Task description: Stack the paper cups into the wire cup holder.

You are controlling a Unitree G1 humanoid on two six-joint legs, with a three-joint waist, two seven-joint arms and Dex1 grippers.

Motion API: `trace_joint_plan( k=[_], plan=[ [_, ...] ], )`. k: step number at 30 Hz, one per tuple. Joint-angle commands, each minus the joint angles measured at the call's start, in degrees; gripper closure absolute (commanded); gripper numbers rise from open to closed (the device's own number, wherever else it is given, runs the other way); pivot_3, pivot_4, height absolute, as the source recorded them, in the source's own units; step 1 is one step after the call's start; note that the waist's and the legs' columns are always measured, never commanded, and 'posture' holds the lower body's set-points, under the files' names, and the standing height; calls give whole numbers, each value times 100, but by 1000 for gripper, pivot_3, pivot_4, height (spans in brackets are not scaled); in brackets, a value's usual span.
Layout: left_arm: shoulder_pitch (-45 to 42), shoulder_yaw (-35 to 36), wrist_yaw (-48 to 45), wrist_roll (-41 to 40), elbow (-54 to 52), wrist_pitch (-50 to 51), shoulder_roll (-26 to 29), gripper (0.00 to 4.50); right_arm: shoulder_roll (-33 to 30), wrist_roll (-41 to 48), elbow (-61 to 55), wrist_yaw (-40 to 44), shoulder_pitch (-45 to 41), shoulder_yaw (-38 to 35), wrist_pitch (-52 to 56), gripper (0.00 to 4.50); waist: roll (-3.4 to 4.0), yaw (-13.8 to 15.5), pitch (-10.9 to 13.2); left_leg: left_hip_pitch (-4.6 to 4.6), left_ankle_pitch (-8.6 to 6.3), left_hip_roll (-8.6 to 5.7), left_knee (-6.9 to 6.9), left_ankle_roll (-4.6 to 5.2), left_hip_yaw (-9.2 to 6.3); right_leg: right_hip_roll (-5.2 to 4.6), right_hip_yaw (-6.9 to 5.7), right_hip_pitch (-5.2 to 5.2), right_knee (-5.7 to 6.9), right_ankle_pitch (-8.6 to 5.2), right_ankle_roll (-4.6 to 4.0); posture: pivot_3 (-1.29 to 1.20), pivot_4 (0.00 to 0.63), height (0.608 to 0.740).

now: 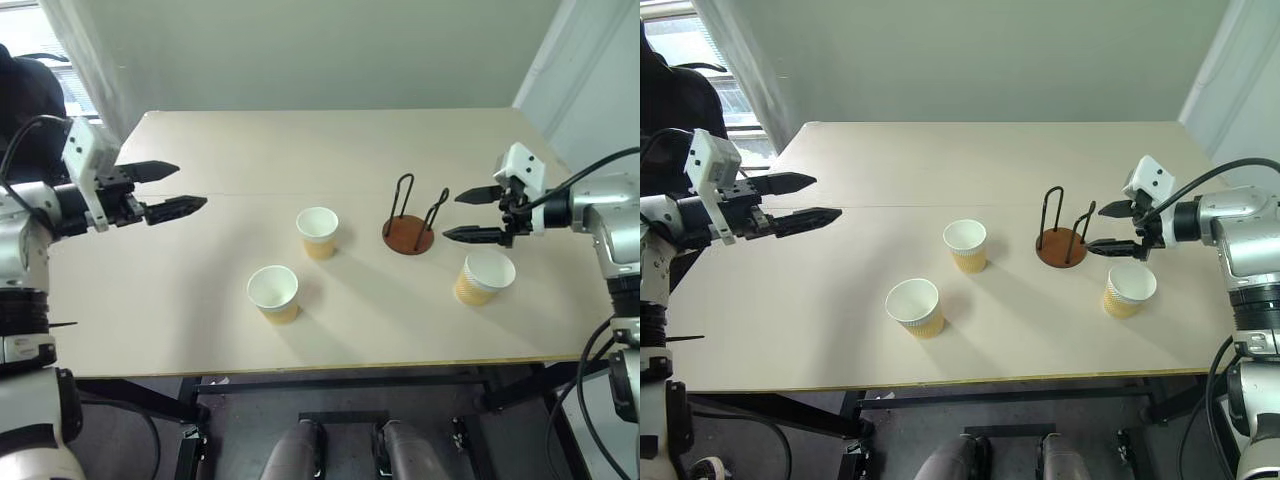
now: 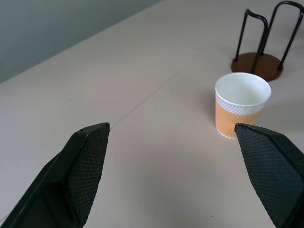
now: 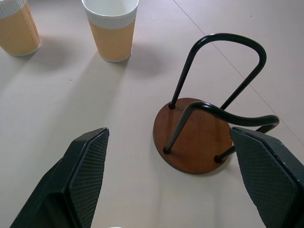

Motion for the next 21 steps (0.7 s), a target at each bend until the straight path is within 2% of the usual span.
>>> trace_joint_plan(
  k=[1, 10, 17, 21],
  plan=[
    [-69, 160, 1, -98, -163, 11, 128, 15, -105, 73, -225, -60, -20, -147, 19, 367, 0, 0, 0, 0, 0, 0, 0, 0, 0, 0, 0, 0, 0, 0, 0, 0, 150, 740],
    [-340, -79, -138, -184, -266, 164, -111, 15, -93, -5, -250, -214, 170, -72, 71, 367, -1, 1, 0, 1, -2, 0, 0, -9, 0, 0, 0, 0, 4, 1, -2, 0, 150, 740],
    [-982, -475, -344, -51, 16, 65, -456, 15, -327, 8, -341, -139, 346, -38, 405, 367, -5, 16, 0, -3, -2, -2, 3, -8, 0, -2, 0, 3, 2, 1, -1, 0, 150, 740],
    [-1180, -578, -350, 28, 243, -65, -626, 15, -184, -119, -201, -311, 283, 87, 341, 367, -6, 8, 0, 4, 1, 0, 2, -3, 0, -1, 0, 5, 2, 1, 0, 0, 150, 740]
  ],
)
